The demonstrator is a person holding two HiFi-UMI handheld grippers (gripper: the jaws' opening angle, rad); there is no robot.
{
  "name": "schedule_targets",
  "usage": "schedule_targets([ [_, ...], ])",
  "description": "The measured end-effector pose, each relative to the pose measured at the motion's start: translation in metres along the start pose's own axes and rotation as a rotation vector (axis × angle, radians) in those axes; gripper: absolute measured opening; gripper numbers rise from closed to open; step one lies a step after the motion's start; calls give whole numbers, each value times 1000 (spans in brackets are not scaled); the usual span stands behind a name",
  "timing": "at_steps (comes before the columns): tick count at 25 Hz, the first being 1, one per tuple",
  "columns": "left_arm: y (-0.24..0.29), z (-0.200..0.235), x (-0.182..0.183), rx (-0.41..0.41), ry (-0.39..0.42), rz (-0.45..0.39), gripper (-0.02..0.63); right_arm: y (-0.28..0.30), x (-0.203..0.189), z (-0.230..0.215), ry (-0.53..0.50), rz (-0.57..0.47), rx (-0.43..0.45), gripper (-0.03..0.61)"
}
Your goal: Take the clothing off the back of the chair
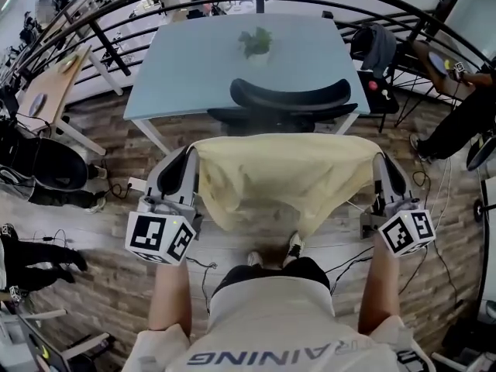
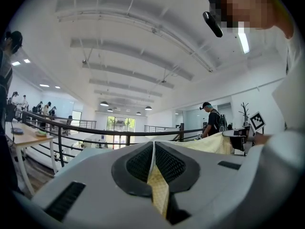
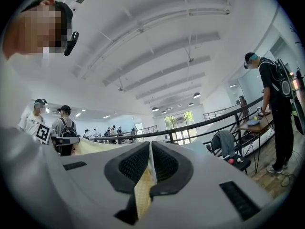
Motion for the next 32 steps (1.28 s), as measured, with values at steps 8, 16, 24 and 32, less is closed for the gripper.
schedule_targets([
  [8,-7,-32,-5,72,17,19,43,-26,-3,-17,-12,-9,-5,34],
  [16,3,-54,-6,102,-11,13,43,-24,6,-41,-13,1,17,34],
  [24,10,-68,-7,91,-22,-7,43,-26,11,-53,-13,-5,28,34],
  [32,7,-78,-3,90,-27,-14,43,-33,14,-56,-10,-12,36,34],
])
Point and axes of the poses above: the fingertips, and each gripper's own axes: y forward along the fingers, z to its left, x out of its top, the point moved 7 cm from there along -y, backward along the fingers, and after that the axes turned 7 degrees about -x, right-handed, at the moved point
